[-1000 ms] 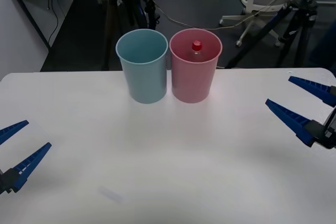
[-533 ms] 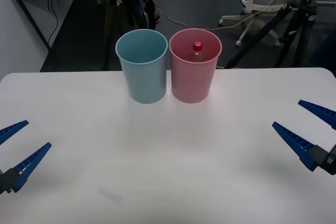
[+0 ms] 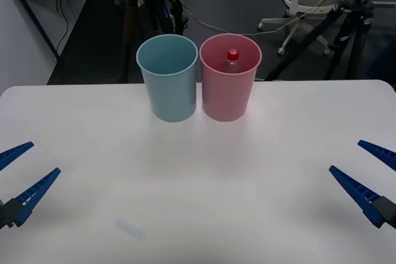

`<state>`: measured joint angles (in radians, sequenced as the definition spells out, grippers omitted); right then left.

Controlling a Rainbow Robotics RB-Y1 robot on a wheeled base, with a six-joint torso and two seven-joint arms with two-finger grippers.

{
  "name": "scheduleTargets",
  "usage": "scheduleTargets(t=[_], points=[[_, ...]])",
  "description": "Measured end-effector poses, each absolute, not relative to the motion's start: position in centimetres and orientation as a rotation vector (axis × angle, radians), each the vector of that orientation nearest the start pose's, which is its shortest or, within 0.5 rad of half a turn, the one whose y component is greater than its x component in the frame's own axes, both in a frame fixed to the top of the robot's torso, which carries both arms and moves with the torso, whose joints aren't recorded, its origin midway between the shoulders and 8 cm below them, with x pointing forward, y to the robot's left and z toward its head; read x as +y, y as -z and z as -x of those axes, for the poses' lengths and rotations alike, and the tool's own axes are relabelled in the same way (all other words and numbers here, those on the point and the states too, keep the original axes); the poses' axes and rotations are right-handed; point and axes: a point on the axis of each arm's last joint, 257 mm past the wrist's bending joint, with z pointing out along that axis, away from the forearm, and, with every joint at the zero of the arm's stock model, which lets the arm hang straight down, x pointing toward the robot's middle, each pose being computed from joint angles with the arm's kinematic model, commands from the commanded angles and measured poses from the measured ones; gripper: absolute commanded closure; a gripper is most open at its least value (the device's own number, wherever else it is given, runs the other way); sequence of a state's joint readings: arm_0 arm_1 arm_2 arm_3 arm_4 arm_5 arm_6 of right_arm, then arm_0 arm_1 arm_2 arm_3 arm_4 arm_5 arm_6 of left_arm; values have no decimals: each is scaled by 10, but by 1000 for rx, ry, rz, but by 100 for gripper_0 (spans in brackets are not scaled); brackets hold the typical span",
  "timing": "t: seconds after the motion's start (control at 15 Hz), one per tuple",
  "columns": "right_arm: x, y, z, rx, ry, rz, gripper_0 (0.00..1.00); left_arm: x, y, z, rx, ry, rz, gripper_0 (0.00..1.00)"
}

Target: Grasp the object on the table and drop it into the matching bin: aluminum can to the light blue bin, PET bottle to the pink bin.

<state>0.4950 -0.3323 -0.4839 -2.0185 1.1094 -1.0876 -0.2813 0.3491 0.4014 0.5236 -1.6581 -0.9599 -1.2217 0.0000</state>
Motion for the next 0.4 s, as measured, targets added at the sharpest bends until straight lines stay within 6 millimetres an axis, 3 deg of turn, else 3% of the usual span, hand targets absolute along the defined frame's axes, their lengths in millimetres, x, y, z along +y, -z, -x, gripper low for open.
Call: scheduleTargets(t=[0.4], points=[[-288, 145, -326, 1538, -569, 416, 0, 330, 169, -342, 1441, 567, -465, 0]])
